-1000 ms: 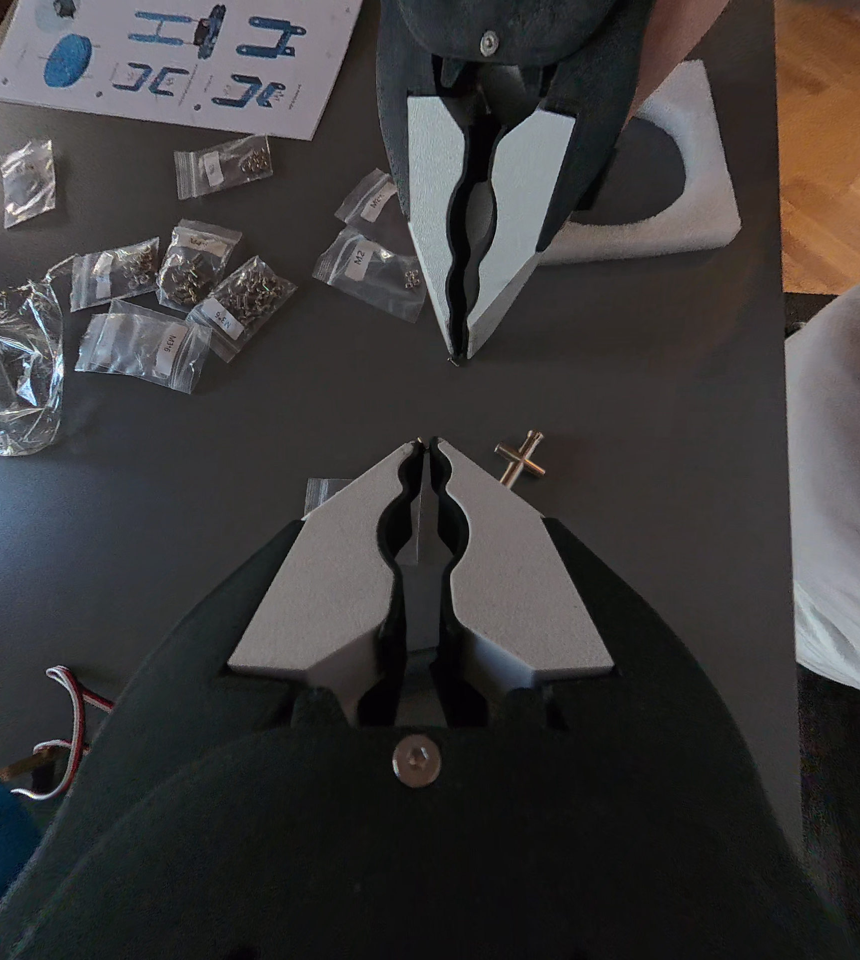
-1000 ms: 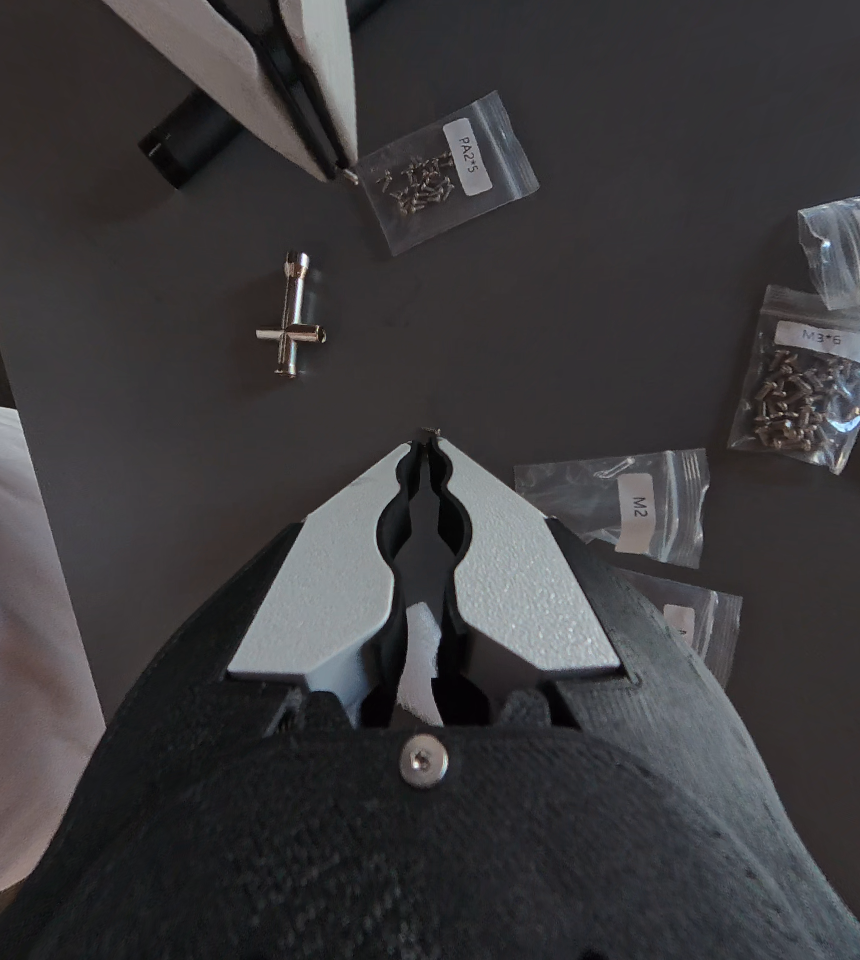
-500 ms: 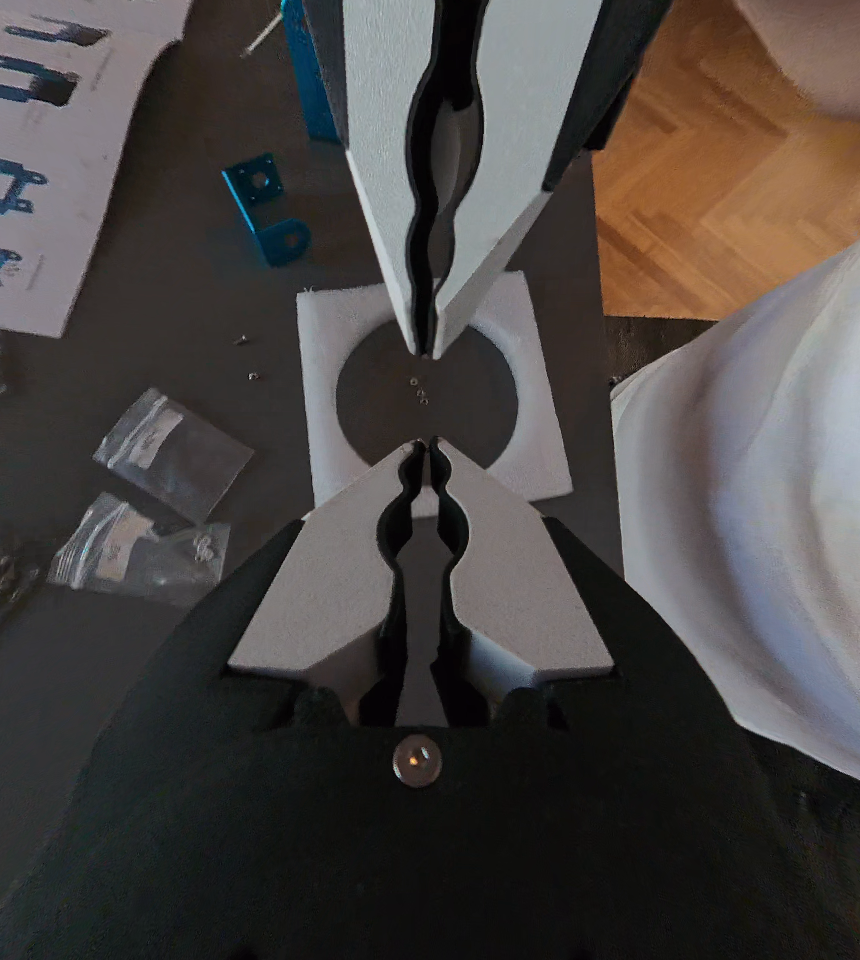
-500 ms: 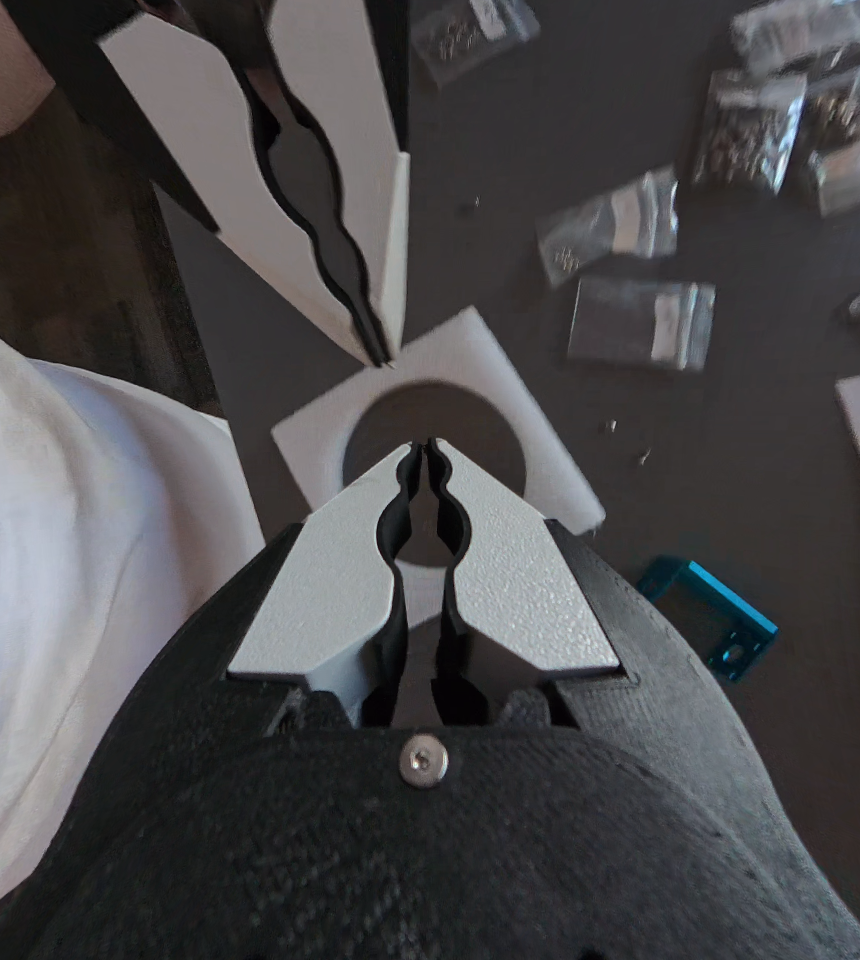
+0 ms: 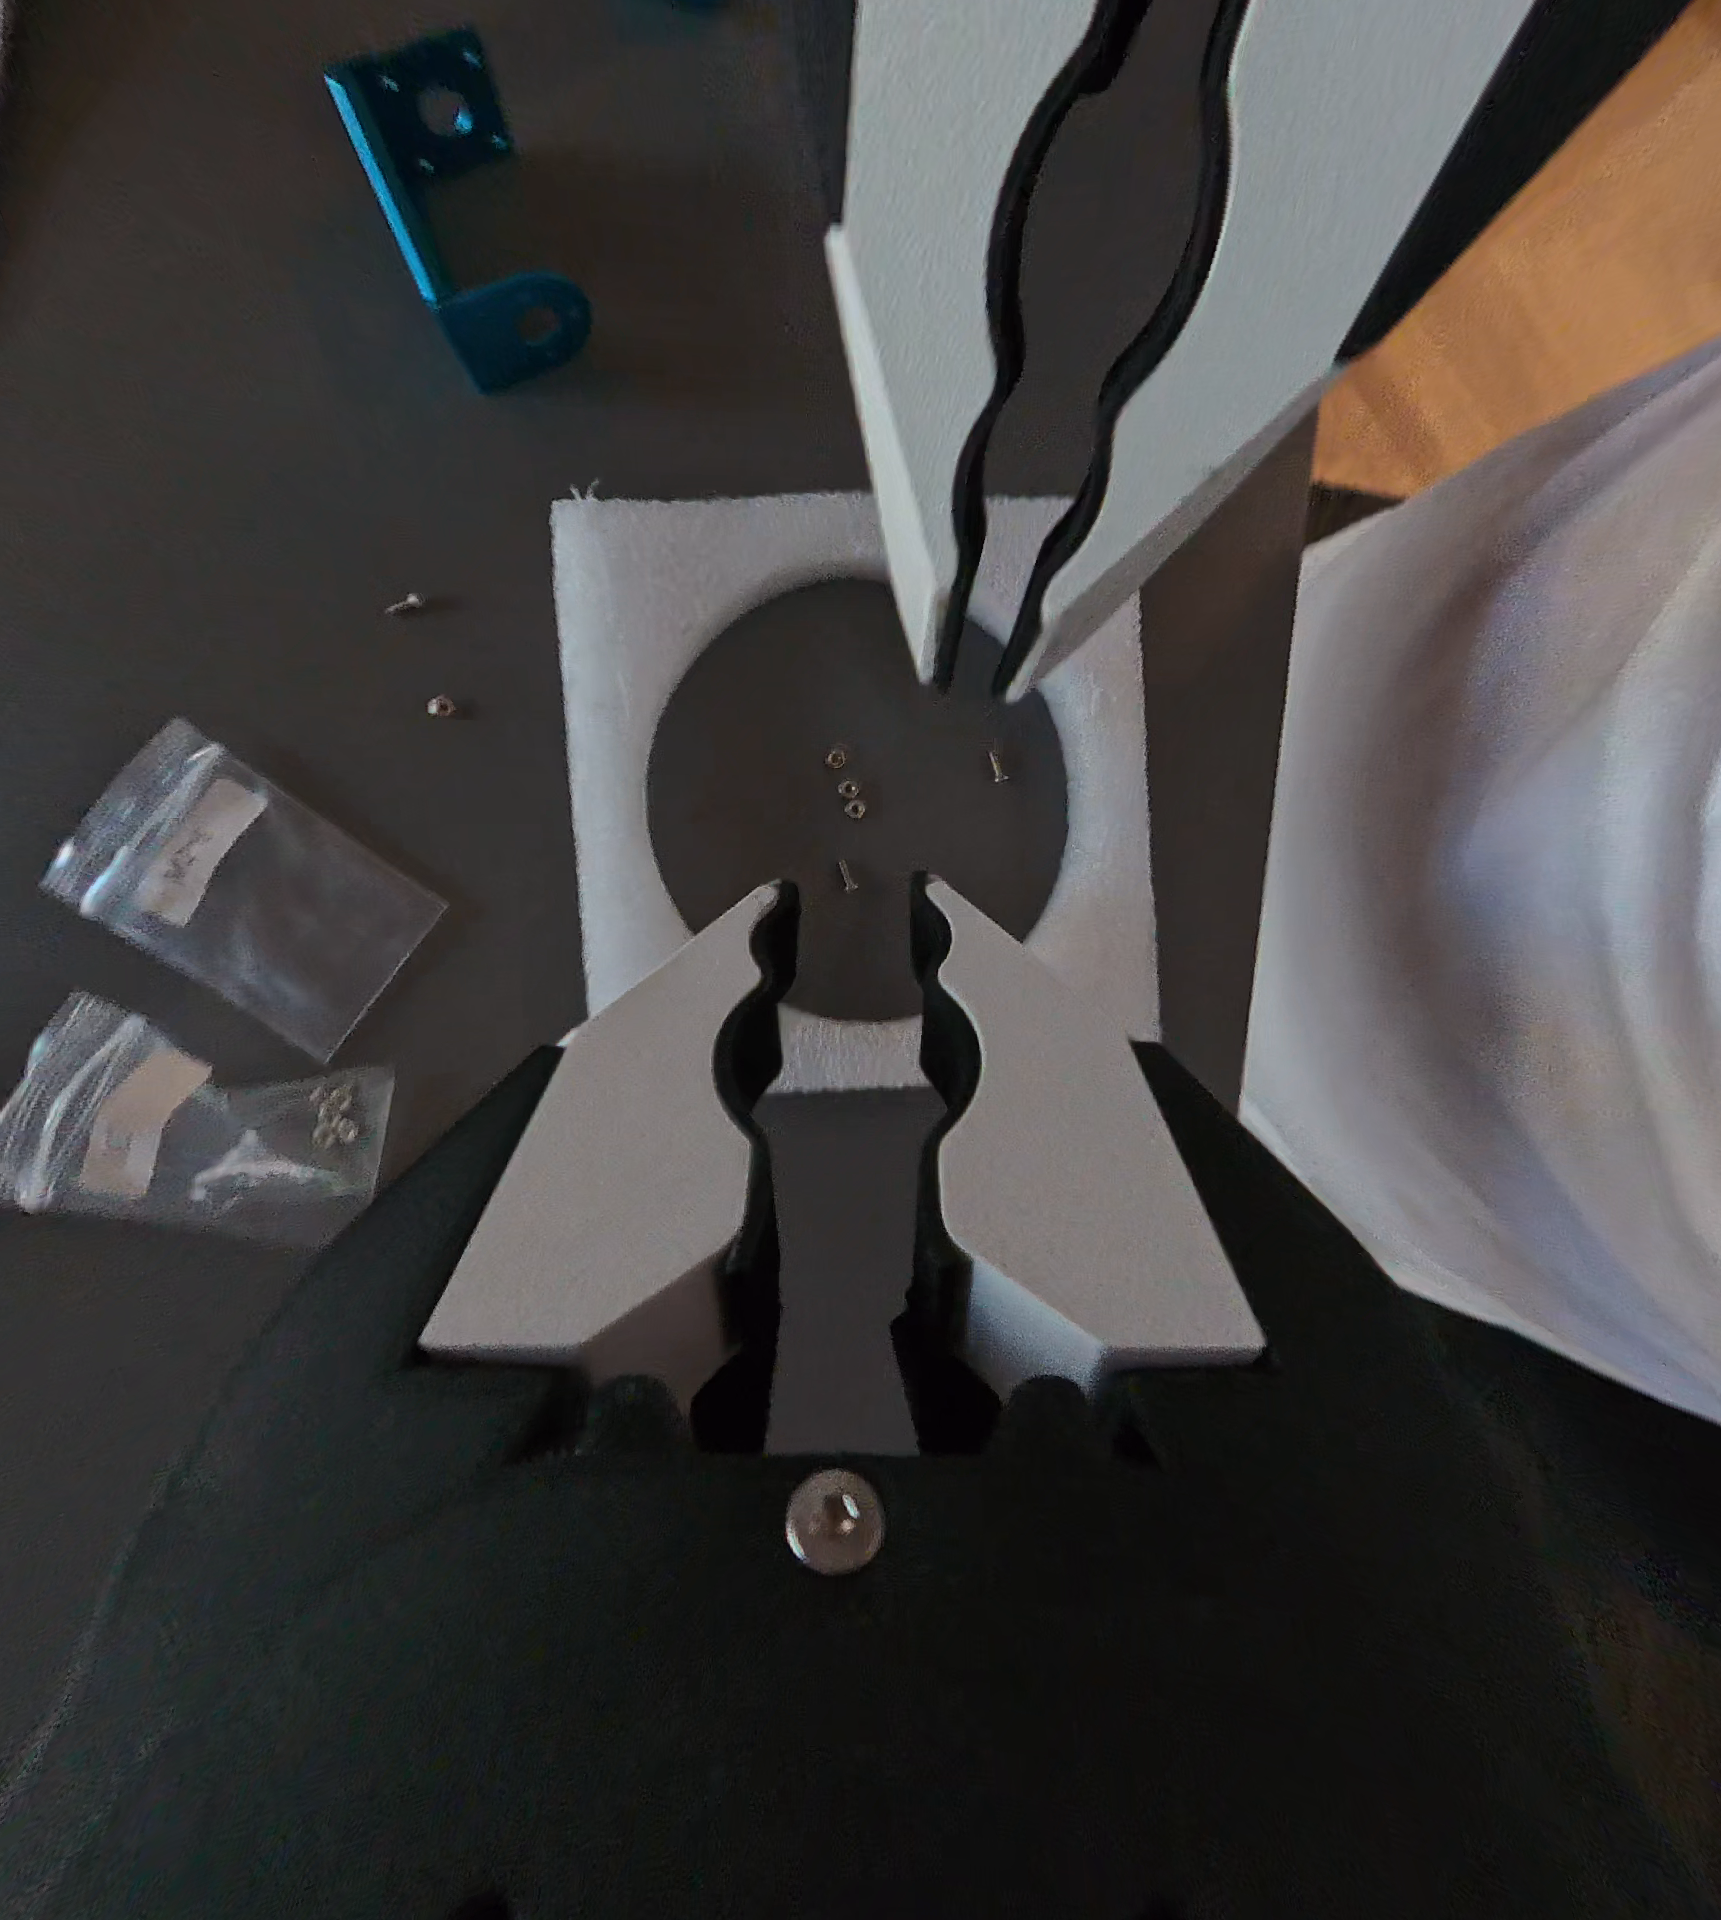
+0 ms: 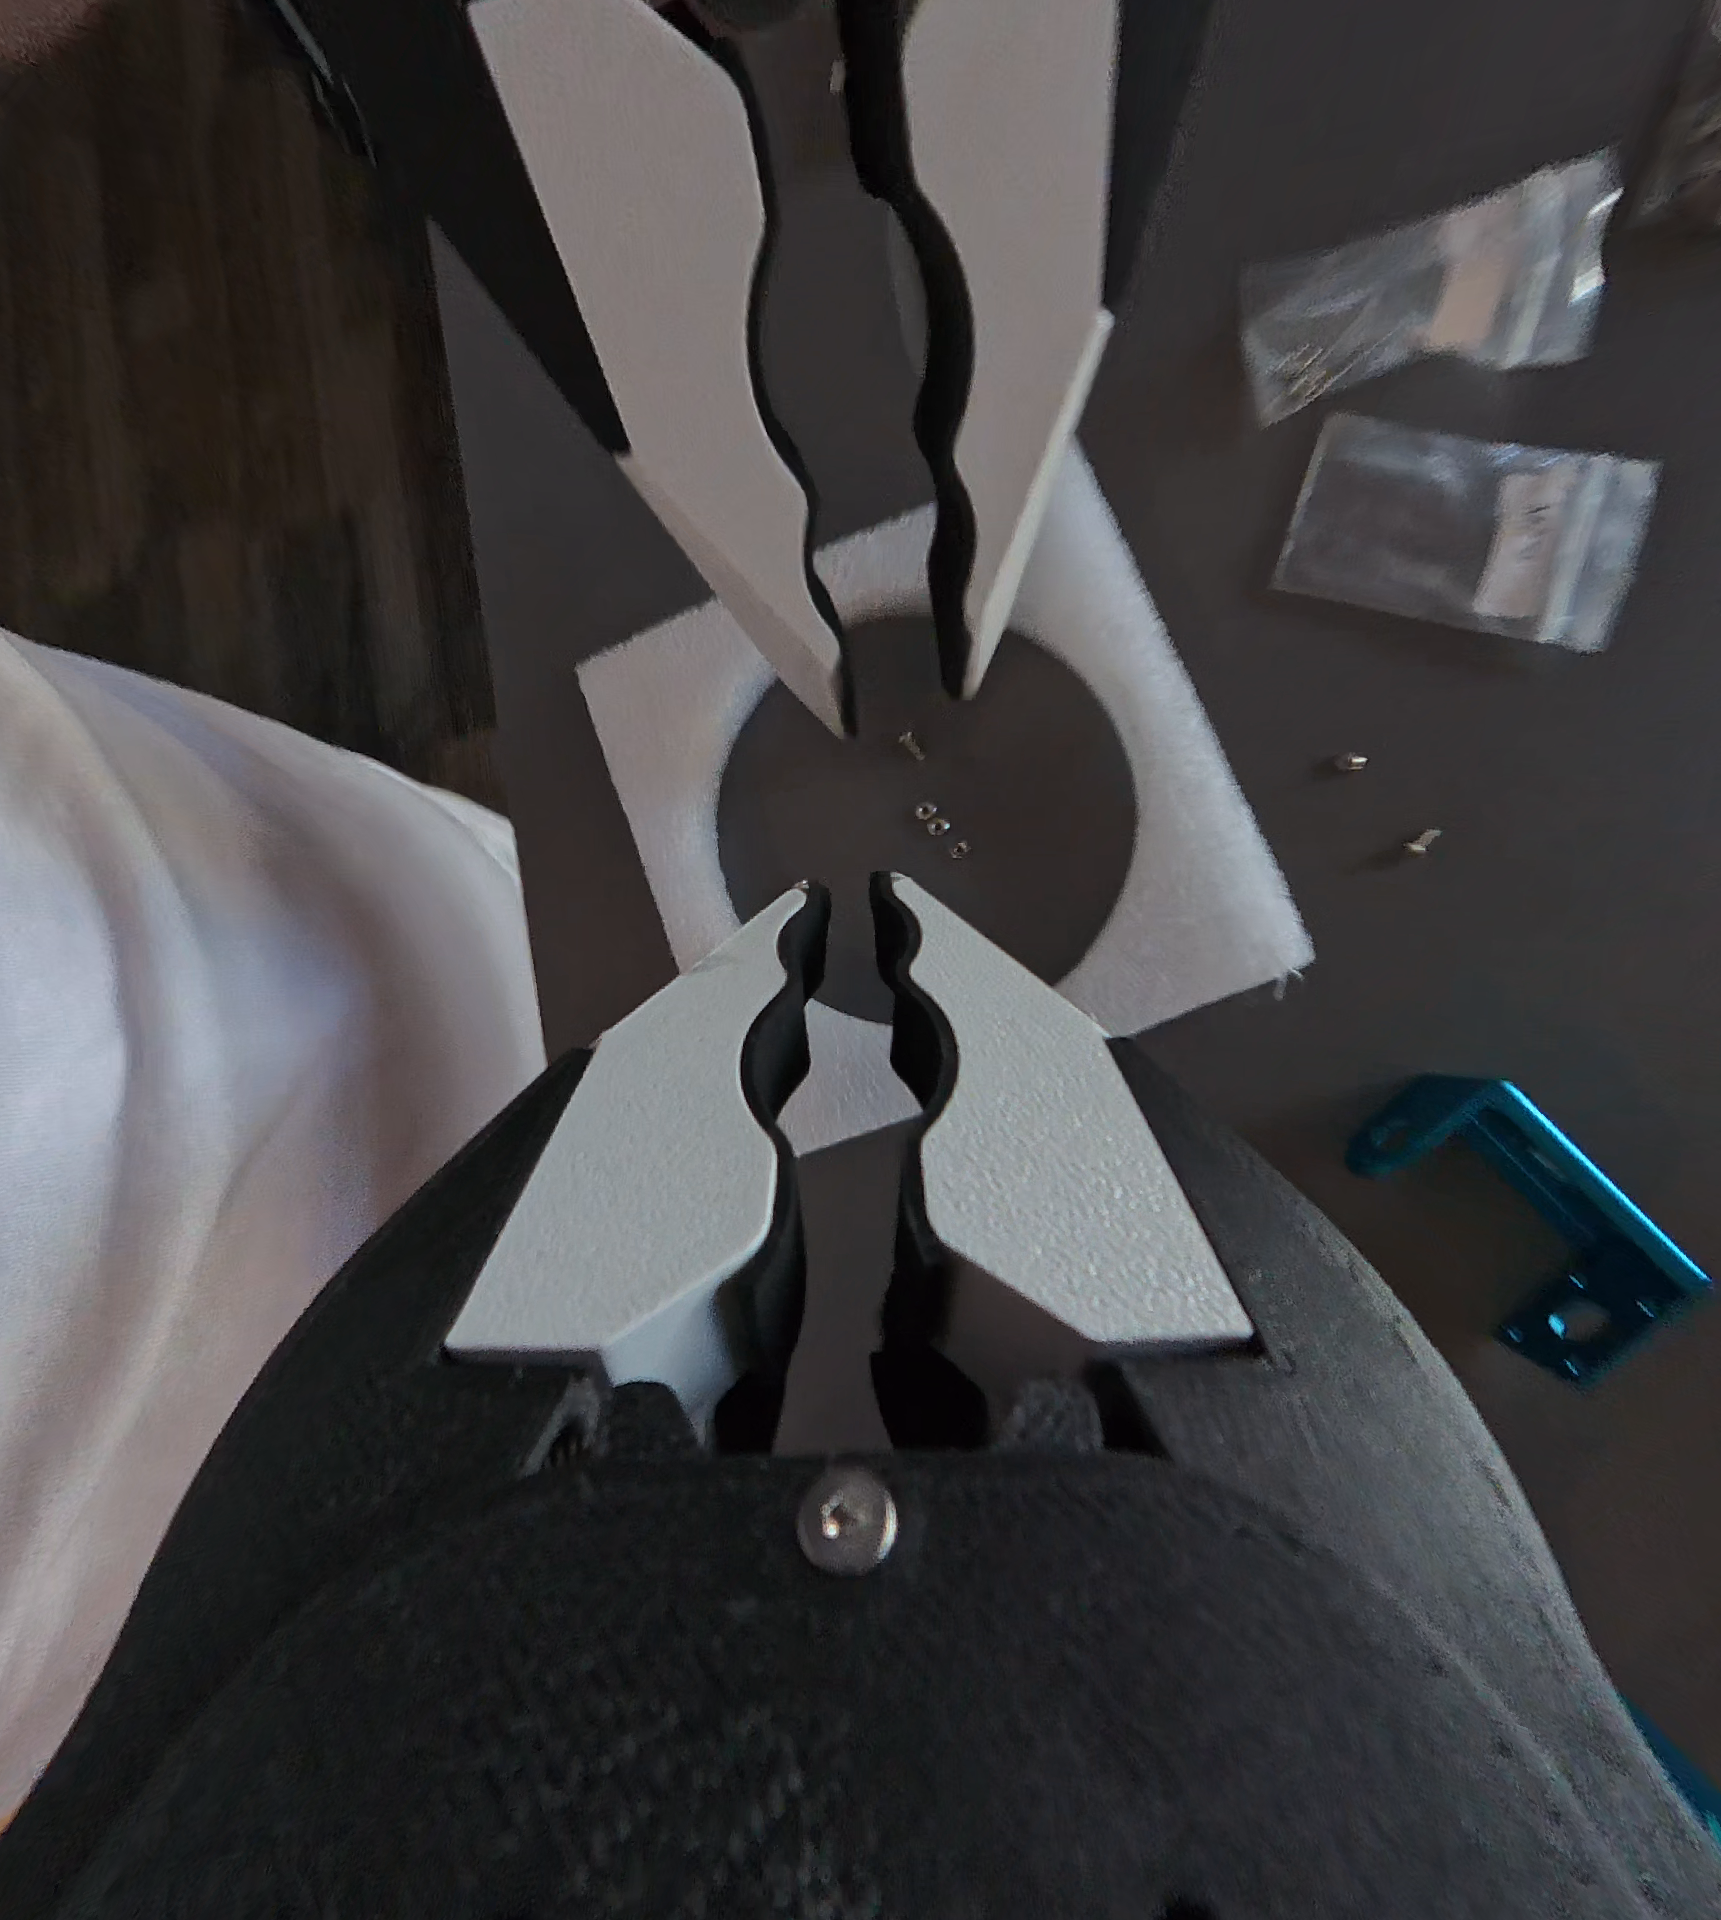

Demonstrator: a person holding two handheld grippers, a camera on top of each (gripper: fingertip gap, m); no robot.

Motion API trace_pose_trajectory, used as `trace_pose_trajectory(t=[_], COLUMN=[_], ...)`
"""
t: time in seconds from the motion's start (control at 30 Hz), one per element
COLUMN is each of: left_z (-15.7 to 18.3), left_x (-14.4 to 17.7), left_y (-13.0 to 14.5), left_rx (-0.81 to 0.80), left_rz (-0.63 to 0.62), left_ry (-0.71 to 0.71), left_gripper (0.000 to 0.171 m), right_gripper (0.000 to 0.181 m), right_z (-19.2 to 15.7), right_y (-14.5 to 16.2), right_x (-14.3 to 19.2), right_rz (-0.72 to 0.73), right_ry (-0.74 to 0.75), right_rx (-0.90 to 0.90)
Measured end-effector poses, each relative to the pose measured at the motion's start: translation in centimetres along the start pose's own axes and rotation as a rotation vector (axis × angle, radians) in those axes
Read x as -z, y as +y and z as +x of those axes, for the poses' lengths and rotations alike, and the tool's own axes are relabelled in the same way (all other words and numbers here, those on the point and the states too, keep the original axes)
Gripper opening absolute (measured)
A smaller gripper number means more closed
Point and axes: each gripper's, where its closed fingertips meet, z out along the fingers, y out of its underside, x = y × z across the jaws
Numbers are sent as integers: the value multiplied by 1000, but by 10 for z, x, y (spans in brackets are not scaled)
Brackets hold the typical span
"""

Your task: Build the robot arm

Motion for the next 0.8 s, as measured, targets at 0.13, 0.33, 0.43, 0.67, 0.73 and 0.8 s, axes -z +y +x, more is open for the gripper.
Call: trace_pose_trajectory(t=[0.13, 0.33, 0.43, 0.67, 0.73, 0.8], left_z=[-30, -71, -82, -87, -81, -84], left_x=[67, 85, 67, 59, 55, 54], left_y=[16, 82, 86, 82, 81, 83], left_rx=[138, 321, 399, 577, 588, 578], left_rz=[193, 105, 76, 143, 139, 131], left_ry=[-202, -312, -318, -315, -297, -334], left_gripper=[11, 13, 12, 13, 13, 14], right_gripper=[8, 8, 8, 8, 8, 8], right_z=[5, 16, 16, 15, 16, 18], right_y=[-10, -1, -4, 7, 12, 17], right_x=[47, 66, 62, 59, 59, 62], right_rz=[207, 314, 317, 251, 251, 256], right_ry=[51, 113, 105, 165, 169, 177], right_rx=[-60, -129, -141, -116, -132, -149])
